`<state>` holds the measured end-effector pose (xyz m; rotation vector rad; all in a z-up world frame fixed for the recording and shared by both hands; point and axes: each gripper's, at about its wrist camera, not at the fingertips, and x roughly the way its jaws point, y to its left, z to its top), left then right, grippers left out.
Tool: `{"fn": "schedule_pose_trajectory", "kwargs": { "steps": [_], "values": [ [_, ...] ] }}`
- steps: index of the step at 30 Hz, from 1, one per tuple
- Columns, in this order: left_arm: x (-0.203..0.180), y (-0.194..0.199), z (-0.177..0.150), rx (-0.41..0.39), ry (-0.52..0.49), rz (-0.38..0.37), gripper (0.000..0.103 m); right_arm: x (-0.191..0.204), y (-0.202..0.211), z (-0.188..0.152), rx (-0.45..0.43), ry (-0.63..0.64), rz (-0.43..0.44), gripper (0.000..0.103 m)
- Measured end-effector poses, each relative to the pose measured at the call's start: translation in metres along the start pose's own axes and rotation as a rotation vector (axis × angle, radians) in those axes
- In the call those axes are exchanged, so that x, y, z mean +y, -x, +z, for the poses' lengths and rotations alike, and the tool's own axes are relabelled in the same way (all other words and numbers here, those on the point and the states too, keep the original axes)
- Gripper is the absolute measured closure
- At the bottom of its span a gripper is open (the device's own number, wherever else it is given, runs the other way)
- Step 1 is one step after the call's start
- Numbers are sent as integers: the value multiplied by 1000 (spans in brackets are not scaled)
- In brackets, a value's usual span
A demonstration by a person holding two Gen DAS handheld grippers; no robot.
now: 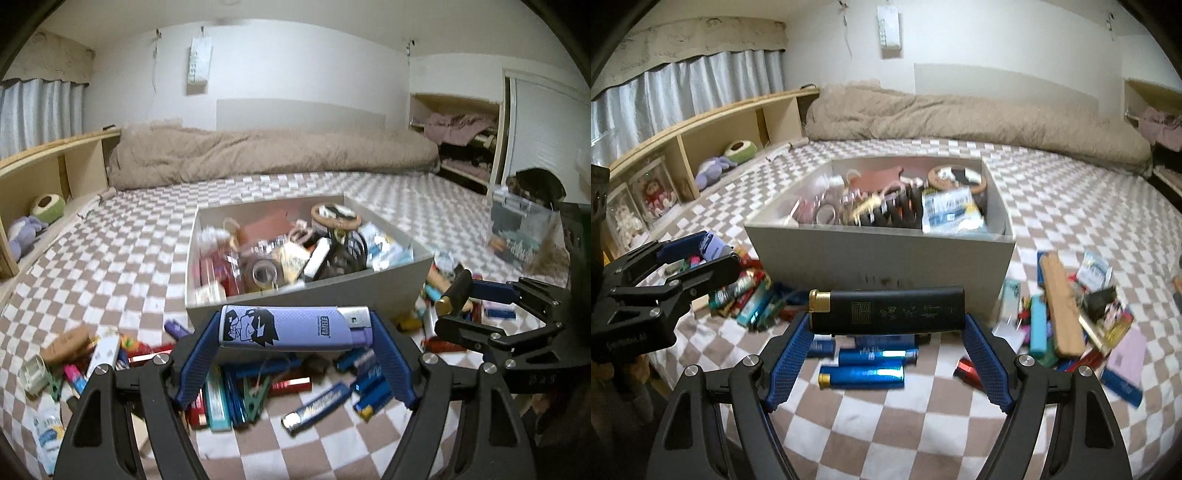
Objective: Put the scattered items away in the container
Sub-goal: 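Close the right tool on the black gold-capped lighter and lift both lighters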
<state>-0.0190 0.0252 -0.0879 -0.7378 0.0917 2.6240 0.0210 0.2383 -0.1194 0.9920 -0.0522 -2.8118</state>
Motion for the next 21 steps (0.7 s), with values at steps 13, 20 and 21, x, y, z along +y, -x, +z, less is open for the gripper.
{"fn": "schedule_pose_trajectory", "kwargs": {
  "steps": [13, 20, 21],
  "values": [
    [16, 7, 46, -117, 13, 14, 23, -5, 15, 50, -127, -2, 6, 21],
    [24, -8, 70, -96, 17, 13, 23, -6, 10, 71, -156, -8, 26, 21],
    [25, -11, 72, -84, 24, 16, 23, -7, 9, 73, -158, -11, 30, 21]
  ]
}}
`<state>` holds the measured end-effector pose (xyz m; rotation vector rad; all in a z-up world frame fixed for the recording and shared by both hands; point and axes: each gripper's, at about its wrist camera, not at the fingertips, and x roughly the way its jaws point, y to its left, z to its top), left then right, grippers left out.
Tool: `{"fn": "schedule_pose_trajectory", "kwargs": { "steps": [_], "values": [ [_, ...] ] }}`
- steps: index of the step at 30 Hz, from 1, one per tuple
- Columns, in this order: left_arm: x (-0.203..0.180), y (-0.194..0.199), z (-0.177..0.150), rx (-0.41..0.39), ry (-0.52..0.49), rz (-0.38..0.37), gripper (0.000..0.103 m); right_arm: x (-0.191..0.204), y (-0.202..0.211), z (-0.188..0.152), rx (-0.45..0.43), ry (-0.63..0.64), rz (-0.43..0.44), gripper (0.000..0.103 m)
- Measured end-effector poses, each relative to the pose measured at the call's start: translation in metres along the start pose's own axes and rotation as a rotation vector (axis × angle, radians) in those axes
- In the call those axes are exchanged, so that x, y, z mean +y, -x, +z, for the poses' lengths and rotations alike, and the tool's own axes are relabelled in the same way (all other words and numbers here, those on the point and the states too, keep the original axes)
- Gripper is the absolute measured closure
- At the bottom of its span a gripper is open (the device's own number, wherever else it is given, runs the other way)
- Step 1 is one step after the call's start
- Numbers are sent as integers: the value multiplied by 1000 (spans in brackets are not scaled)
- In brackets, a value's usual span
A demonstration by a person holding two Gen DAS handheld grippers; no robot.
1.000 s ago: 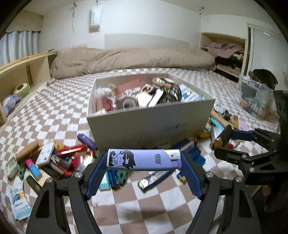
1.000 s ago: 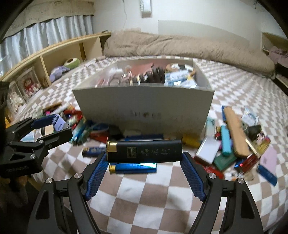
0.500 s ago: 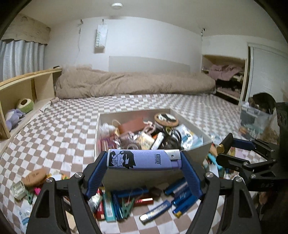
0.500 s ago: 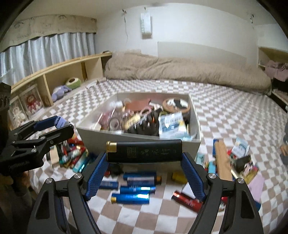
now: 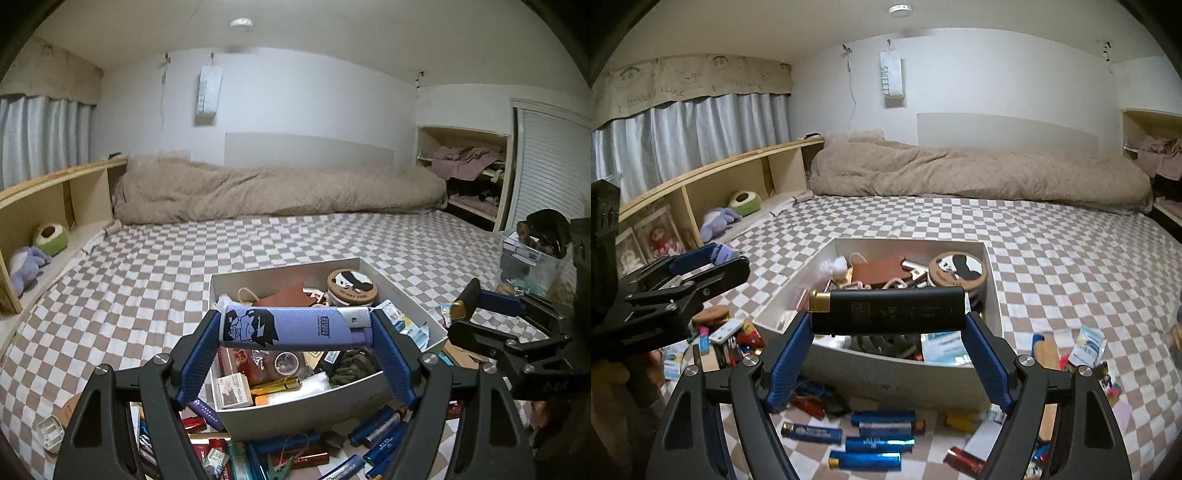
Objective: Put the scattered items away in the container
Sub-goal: 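Carry both lighters over the SHOES box while the left tool opens to drop the lavender lighter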
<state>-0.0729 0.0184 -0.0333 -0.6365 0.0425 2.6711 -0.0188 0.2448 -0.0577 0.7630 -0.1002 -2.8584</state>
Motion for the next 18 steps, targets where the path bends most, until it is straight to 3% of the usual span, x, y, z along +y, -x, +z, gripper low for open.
{"fn": "schedule_pose_trajectory", "kwargs": {
  "steps": [9, 18],
  "values": [
    [10, -39, 3, 133, 99, 18, 23, -11, -17, 10, 34, -83, 80, 21],
    [25, -75, -11, 280, 183, 33, 23, -14, -24, 14, 47, -91, 84, 21]
  ]
}}
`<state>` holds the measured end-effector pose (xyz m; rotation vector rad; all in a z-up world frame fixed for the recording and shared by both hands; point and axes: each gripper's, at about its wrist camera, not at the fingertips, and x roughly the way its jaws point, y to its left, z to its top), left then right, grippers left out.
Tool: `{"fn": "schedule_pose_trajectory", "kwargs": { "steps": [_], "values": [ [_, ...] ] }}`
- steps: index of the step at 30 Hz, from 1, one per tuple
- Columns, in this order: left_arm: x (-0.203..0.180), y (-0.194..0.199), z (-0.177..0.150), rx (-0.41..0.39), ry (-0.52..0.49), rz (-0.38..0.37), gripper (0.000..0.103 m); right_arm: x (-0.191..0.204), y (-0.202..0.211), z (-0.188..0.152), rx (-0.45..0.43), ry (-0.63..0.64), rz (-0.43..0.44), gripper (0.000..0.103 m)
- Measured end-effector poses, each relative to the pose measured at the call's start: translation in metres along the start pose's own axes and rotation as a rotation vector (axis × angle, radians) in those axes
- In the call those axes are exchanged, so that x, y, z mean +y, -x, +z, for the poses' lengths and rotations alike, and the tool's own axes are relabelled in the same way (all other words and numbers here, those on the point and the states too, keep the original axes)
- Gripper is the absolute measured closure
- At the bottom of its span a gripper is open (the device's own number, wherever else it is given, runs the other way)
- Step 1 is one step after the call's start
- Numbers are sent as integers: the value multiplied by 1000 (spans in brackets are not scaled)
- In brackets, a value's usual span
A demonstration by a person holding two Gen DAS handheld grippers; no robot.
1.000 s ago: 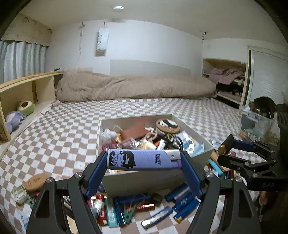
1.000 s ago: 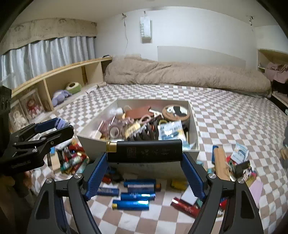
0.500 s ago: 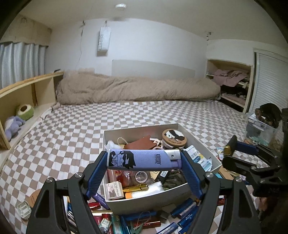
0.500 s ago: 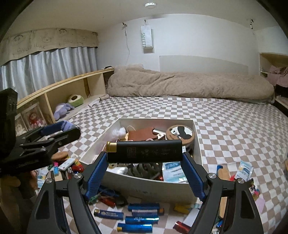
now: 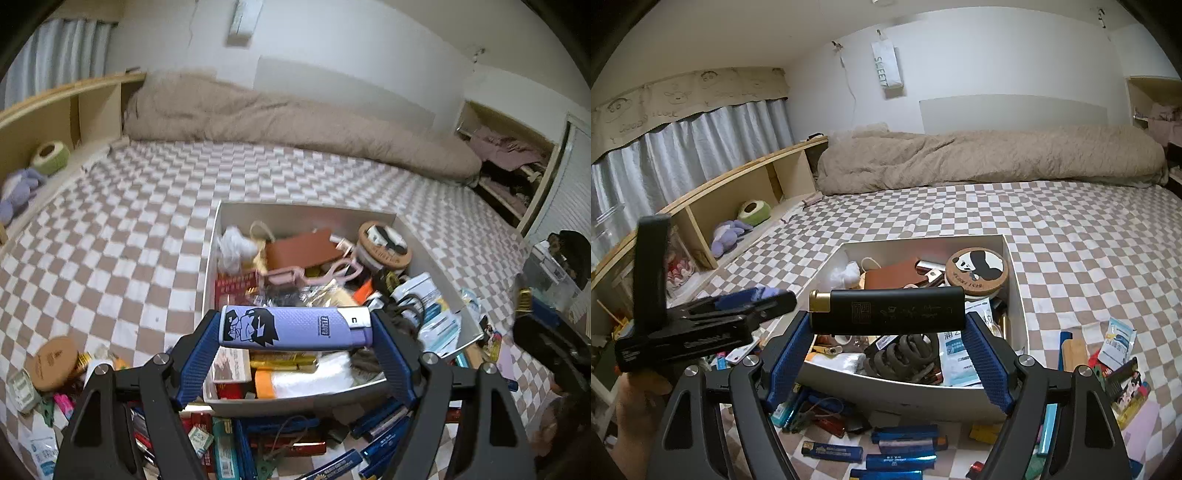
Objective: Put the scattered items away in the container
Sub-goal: 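Carry both lighters over the SHOES box while the left tool opens to drop the lavender lighter, then tilt the right tool into the box and open it to drop the black lighter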
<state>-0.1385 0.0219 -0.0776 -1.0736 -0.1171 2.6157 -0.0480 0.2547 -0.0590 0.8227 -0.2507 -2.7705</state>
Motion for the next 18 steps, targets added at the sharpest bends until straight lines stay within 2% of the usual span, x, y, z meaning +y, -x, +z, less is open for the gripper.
{"fn": "schedule_pose_trajectory", "kwargs": {
  "steps": [4, 12, 15, 18],
  "values": [
    [4, -14, -8, 49, 20, 17, 23, -2, -5, -1, 17, -13, 23, 21],
    [6, -22, -11, 76, 23, 62, 23, -1, -13, -2, 40, -16, 20, 21],
    [8, -20, -9, 70, 37, 72, 14, -1, -13, -2, 37, -14, 19, 21],
    [11, -17, -7, 58, 46, 69, 12, 0, -15, -1, 38, -12, 17, 21]
  ]
}}
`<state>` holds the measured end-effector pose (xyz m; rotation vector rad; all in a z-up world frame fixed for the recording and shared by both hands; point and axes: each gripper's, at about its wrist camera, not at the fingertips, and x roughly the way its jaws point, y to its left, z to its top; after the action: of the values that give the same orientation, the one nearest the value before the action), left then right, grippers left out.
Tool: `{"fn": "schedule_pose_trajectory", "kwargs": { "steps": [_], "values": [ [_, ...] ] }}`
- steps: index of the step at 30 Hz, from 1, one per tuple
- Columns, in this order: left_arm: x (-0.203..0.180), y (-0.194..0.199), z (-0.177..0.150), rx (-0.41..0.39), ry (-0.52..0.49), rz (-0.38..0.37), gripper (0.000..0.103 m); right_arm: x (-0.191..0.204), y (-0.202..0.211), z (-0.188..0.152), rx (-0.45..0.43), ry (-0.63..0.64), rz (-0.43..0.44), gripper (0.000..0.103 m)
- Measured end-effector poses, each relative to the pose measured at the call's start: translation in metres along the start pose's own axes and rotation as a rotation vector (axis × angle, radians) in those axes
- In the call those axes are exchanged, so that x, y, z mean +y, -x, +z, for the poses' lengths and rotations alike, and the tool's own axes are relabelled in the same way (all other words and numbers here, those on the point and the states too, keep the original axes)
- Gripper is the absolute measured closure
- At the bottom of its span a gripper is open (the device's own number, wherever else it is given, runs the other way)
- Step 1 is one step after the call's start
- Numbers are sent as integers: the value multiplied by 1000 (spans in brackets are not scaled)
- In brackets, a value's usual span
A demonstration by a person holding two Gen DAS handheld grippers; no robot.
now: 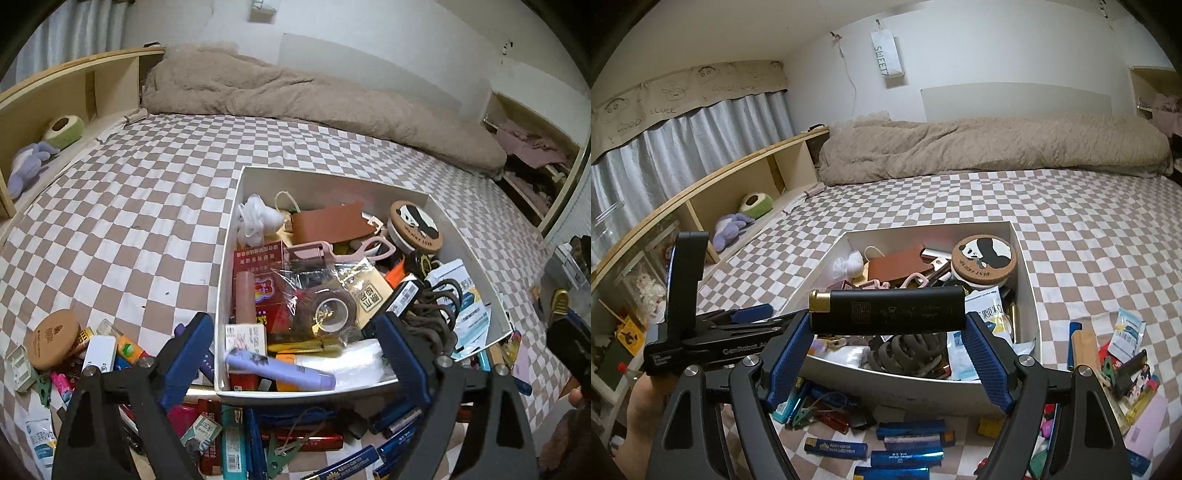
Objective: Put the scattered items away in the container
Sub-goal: 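Tilt the right tool into the box and open it to drop the black lighter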
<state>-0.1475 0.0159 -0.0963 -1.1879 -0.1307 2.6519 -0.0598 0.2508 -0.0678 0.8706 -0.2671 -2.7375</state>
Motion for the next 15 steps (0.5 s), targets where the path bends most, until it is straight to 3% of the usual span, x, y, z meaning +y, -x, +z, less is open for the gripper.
{"fn": "schedule_pose_trajectory", "kwargs": {
  "steps": [9, 15],
  "values": [
    [16, 13, -1, -29, 22, -14, 12, 3, -10, 5, 21, 6, -4, 21],
    [31, 28, -1, -80, 16, 27, 12, 5, -20, 12, 43, -12, 17, 21]
  ]
}}
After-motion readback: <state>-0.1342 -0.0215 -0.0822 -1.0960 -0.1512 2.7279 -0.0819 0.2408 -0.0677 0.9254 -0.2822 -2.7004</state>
